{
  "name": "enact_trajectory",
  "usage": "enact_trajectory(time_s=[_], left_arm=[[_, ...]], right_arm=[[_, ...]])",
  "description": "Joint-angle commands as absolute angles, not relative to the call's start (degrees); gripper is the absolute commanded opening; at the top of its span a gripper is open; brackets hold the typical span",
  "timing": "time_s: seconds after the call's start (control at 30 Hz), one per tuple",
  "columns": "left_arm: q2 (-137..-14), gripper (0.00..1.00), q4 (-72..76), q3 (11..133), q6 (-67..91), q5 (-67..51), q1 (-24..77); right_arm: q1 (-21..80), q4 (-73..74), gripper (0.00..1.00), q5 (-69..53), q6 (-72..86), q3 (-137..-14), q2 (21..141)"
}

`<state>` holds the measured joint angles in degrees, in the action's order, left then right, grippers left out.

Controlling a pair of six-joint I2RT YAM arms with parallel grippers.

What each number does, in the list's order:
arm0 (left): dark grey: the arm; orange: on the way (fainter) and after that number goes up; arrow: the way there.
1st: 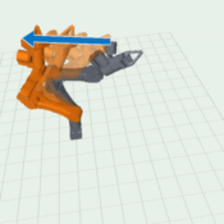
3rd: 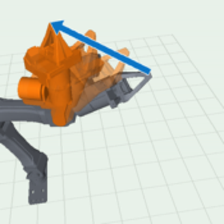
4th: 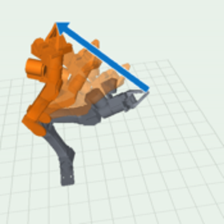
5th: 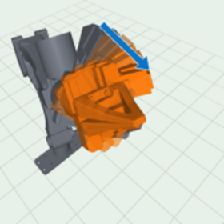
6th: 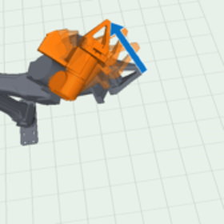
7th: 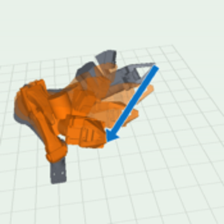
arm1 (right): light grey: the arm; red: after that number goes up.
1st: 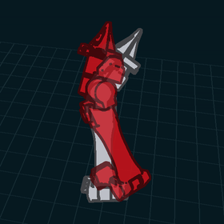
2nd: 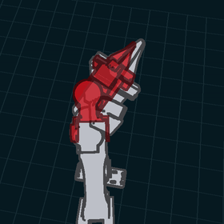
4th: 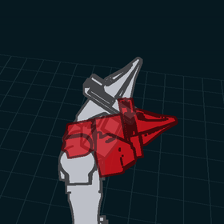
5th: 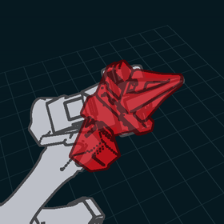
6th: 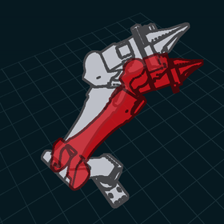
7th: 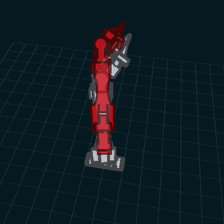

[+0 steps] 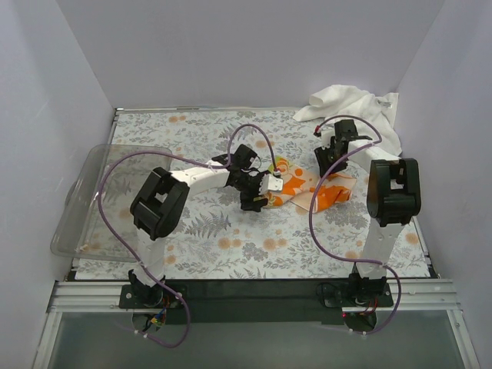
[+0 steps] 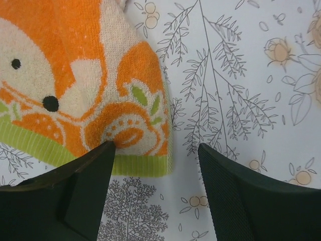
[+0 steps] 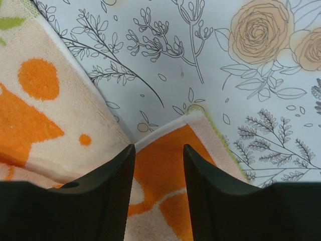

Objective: Roll the towels
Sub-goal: Flatten the towel

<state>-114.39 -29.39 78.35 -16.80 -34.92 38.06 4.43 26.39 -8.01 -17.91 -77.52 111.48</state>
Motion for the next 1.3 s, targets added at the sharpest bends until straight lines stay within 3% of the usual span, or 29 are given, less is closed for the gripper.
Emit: enact_trajectory(time_s=[0.0,0.1,0.23,0.27,0.33,0.37,0.43,0.87,1.03,1.27], left_arm=[[-115.9,0.63,-27.0,78.4,-18.3,-32.6,38.5],[-117.2,0.6,-26.5,78.1,-18.8,-31.3,38.6],[-118.5,0.45,-25.8,77.2,-18.8,-29.6,38.7],[-118.6,0.35,-25.8,76.9,-18.8,-28.7,38.7],[-118.0,0.23,-25.8,76.4,-19.2,-27.6,38.7],[-117.4,0.11,-25.9,75.5,-19.2,-27.1,38.7],[-115.5,0.01,-26.3,75.0,-18.6,-25.8,38.1],[-107.8,0.0,-37.8,88.5,-9.6,-31.8,27.2],[-100.9,0.0,-45.6,88.7,-11.3,-33.1,27.2],[-84.6,0.0,-55.4,81.3,-15.6,-35.1,27.2]], right_arm=[[5.0,23.6,0.4,-5.7,-17.4,-78.5,113.5],[5.0,23.5,0.28,-4.7,-17.2,-77.7,114.3],[4.8,23.8,0.05,-4.7,-17.3,-76.6,113.7],[4.7,24.1,0.01,-4.8,-17.3,-76.6,113.0],[3.9,25.3,0.01,-5.3,-17.5,-77.3,111.5],[3.3,25.6,0.01,-6.5,-17.4,-77.5,110.6],[1.2,26.5,0.01,-8.3,-17.1,-78.5,107.8],[-12.6,33.0,0.01,-28.0,-12.0,-88.6,93.5],[-15.2,36.0,0.01,-31.1,-11.9,-84.0,81.8],[-16.1,41.3,0.01,-24.6,-14.0,-74.7,60.0]])
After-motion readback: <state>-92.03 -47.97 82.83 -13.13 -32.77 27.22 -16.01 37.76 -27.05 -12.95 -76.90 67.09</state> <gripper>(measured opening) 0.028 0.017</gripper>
